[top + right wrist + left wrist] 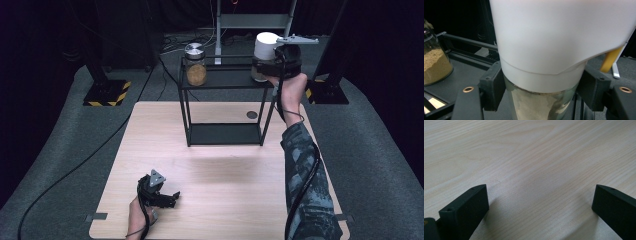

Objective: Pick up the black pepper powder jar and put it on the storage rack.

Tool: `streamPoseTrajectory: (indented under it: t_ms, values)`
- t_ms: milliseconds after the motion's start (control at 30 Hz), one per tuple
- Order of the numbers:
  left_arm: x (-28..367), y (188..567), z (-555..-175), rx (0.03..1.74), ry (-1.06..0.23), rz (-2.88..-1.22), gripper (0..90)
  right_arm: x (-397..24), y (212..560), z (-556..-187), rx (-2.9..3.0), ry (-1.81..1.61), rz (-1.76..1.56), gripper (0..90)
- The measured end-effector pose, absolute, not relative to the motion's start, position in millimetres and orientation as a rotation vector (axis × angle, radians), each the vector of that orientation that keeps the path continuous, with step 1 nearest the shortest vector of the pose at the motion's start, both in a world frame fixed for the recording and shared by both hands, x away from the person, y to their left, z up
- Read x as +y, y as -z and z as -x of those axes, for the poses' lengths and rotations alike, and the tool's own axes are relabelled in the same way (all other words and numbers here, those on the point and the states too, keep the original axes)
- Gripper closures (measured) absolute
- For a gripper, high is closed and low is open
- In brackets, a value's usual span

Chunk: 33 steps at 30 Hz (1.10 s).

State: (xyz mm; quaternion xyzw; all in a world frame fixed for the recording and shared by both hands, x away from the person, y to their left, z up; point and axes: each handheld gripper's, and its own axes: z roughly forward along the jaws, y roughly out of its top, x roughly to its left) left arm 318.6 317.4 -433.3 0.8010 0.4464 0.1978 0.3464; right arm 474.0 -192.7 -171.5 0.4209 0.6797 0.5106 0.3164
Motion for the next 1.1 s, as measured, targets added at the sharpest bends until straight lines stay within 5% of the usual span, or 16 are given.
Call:
streamPoseTrajectory:
  t_ms: [167, 533, 1100]
  values:
    - [317.4, 433.3, -318.4, 1.159, -0.513, -2.078, 0.4, -191.1, 168.7, -474.2, 1.795, -1.333, -1.120, 28.5]
    - [317.3, 433.2, -318.3, 1.159, -0.513, -2.078, 0.4, -175.9, 162.0, -465.5, 1.840, -1.180, -1.141, 0.0]
    - [316.8, 433.7, -317.6, 1.163, -0.517, -2.073, 0.4, -200.6, 186.4, -388.7, 1.931, -1.099, -1.047, 0.0]
